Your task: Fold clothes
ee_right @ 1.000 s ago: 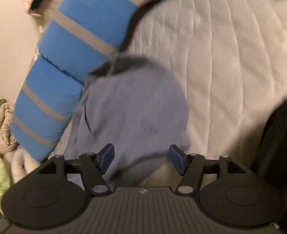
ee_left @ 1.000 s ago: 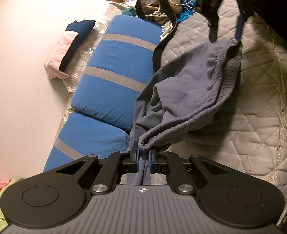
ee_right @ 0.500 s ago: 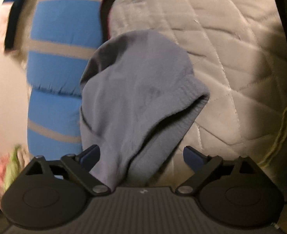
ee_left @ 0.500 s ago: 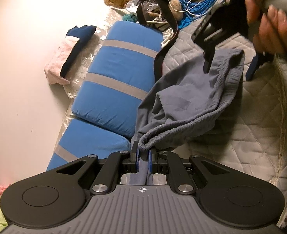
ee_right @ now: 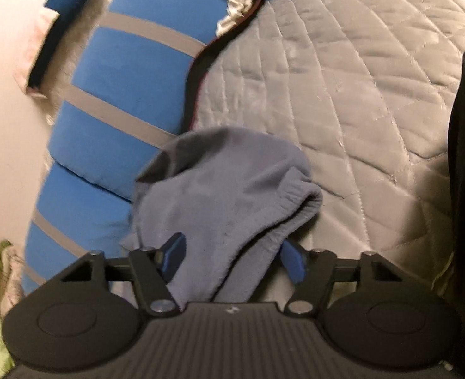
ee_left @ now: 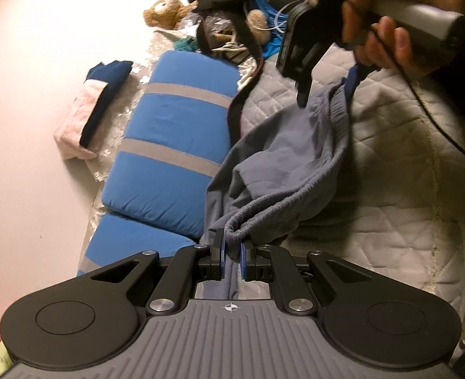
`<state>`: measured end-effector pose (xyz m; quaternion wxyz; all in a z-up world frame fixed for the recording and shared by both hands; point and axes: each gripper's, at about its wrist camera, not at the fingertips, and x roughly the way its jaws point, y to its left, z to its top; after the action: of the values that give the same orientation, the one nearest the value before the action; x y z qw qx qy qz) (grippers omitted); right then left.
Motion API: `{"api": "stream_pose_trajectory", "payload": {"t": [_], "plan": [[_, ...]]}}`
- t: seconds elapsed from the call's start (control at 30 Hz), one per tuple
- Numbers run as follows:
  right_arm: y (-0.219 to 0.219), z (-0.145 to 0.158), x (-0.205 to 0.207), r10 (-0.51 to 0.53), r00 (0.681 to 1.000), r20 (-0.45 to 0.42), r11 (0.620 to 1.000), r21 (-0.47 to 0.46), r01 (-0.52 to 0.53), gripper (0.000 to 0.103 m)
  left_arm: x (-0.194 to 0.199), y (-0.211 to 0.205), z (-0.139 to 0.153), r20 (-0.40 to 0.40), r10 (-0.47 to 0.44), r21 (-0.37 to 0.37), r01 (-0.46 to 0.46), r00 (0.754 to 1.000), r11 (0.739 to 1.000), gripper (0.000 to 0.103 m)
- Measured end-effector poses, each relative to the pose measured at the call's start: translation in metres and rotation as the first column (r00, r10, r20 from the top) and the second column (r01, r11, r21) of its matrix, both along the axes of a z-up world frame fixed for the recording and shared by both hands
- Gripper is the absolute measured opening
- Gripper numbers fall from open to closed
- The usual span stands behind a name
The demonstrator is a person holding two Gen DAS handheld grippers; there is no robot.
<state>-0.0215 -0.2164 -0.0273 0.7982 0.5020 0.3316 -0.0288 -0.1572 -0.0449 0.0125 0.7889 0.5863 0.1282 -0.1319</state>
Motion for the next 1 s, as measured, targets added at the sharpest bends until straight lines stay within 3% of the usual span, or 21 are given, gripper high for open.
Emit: {"api": "stream_pose_trajectory", "payload": {"t": [0.13, 0.17, 0.2, 0.4, 0.63, 0.83, 1.0], "plan": [[-0.004, -0.014, 0.013, 0.028, 0.998, -0.047, 0.999, -0.018, -0.029, 0.033, -0.006, -0.004, -0.003, -0.019, -0.018, 0.012, 0.018, 1.0, 1.0, 0.008], [-0.005, -0.013, 0.016, 0.04, 0.998, -0.044, 0.998, -0.037, -0.042, 0.015, -0.008, -0.006, -0.003, -0.025, -0.021, 0.009, 0.021, 0.999, 1.0, 0.008], [-0.005, -0.011, 0.019, 0.052, 0.998, -0.04, 0.997, -0.057, -0.054, 0.01, -0.01, -0.007, -0.003, -0.031, -0.024, 0.007, 0.024, 0.999, 1.0, 0.008], [-0.016, 0.047, 0.024, 0.122, 0.989, 0.078, 0.947, -0.309, -0.092, 0.01, -0.027, -0.026, -0.002, -0.07, -0.076, -0.025, 0.075, 0.995, 0.997, 0.008], [-0.053, 0.108, 0.068, 0.307, 0.946, 0.107, 0.813, -0.546, -0.202, 0.01, -0.034, -0.084, -0.001, -0.129, -0.23, -0.161, 0.208, 0.965, 0.965, 0.008], [-0.092, 0.132, 0.117, 0.433, 0.901, 0.03, 0.683, -0.663, -0.306, 0.01, -0.006, -0.144, -0.005, -0.202, -0.341, -0.31, 0.271, 0.918, 0.911, 0.008], [-0.123, 0.15, 0.143, 0.493, 0.869, 0.043, 0.622, -0.716, -0.318, 0.009, 0.026, -0.185, -0.007, -0.214, -0.371, -0.378, 0.273, 0.904, 0.884, 0.008]]}}
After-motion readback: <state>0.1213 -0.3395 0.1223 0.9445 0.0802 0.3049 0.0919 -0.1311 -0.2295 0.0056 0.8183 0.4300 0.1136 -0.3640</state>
